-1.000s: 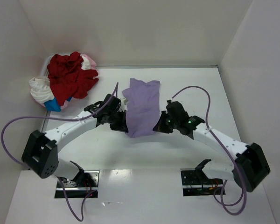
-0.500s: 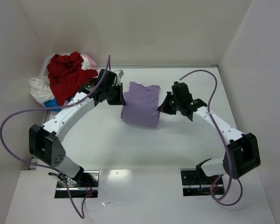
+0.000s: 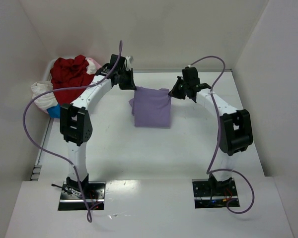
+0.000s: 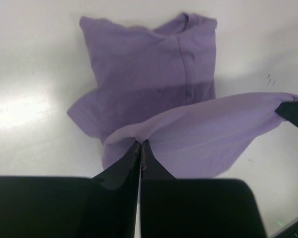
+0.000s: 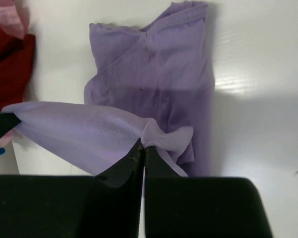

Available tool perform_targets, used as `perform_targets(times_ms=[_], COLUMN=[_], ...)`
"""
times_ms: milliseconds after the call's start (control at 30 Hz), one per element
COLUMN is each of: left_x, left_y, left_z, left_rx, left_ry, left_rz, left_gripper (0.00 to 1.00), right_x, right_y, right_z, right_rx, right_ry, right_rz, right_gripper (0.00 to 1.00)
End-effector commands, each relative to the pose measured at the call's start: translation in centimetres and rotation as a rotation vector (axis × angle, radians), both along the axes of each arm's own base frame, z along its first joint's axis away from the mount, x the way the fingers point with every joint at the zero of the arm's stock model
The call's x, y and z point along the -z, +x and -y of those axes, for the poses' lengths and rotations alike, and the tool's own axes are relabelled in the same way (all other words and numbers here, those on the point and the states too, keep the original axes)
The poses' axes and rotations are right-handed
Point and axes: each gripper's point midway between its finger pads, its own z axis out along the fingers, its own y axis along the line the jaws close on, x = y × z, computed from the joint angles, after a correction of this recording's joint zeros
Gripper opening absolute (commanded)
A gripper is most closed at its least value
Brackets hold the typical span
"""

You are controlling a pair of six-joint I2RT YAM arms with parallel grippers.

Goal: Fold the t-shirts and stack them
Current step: Fold the long partially folded tshirt into a neat square

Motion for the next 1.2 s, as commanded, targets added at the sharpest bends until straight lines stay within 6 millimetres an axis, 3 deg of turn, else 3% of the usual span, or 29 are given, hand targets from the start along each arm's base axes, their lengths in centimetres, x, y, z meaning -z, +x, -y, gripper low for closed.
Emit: perform_targets(times_ms=[0,100,200,233,267,333,367,467,500,533,600,633,667,700,767,800,900,1000,1033,1167], left_x=[-0.2,0.5,2.8,3.4,3.2,4.6,5.2,5.4,6.2,5.0,5.6,5.1,3.0,2.8,2.1,0.3,-0.9,0.4,1.0,3.9], left_y=[3.6,4.8,6.2,6.6,7.1,7.7,7.9,9.5,10.1,11.0,11.4,11.7,12.4,12.5,12.4,12.1,10.8,9.1,9.0,7.5], left_z=[-1.0,-1.0,-1.3,-1.7,-2.0,-2.3,-2.1,-2.9,-3.4,-3.3,-3.8,-3.8,-3.7,-4.3,-4.0,-3.9,-2.2,-0.3,-0.2,1.2], left_rx=[0.015,0.013,0.01,0.001,-0.001,-0.011,-0.005,-0.013,-0.023,-0.013,-0.012,-0.005,-0.005,-0.007,0.014,0.022,0.092,0.158,0.173,0.23], left_ry=[0.0,-0.007,0.006,0.008,-0.002,-0.011,-0.018,-0.038,-0.036,-0.035,-0.023,-0.018,-0.027,-0.019,-0.029,-0.041,-0.047,-0.028,-0.027,-0.071], left_rz=[0.06,0.053,0.028,0.022,0.03,0.005,0.002,0.023,0.017,0.062,0.049,0.064,0.112,0.111,0.122,0.149,0.162,0.129,0.126,0.073], left_gripper=[0.0,0.0,0.0,0.0,0.0,0.0,0.07,0.27,0.43,0.51,0.61,0.65,0.67,0.67,0.67,0.67,0.67,0.67,0.67,0.7], right_x=[-1.6,-0.5,0.9,0.5,2.1,2.4,3.7,4.4,5.0,4.9,5.7,4.9,5.2,4.9,4.6,3.5,1.3,0.8,1.1,2.5], right_y=[3.4,5.2,7.1,7.9,8.4,9.4,9.7,10.6,11.1,11.8,12.3,12.7,13.0,12.9,13.3,13.5,13.3,12.6,12.4,11.6], right_z=[0.5,0.4,0.5,0.3,0.0,0.3,0.2,0.7,1.4,2.2,2.6,2.5,2.8,2.7,3.3,3.3,3.3,3.0,2.8,2.3], right_rx=[0.008,0.009,0.01,0.01,0.002,0.005,0.005,0.01,0.023,0.043,0.046,0.047,0.049,0.041,0.044,0.044,0.039,0.017,0.007,-0.023], right_ry=[-0.015,-0.012,-0.024,-0.02,-0.019,-0.028,-0.033,-0.038,-0.04,-0.044,-0.041,-0.036,-0.031,-0.025,-0.032,-0.028,-0.028,-0.007,-0.002,0.018], right_rz=[0.095,0.082,0.074,0.088,0.064,0.059,0.04,0.046,0.039,0.051,0.04,0.059,0.057,0.052,0.065,0.086,0.128,0.139,0.129,0.104], right_gripper=[0.0,0.0,0.0,0.0,0.0,0.0,0.0,0.04,0.07,0.1,0.4,0.53,0.62,0.74,0.81,0.81,0.82,0.79,0.74,0.69])
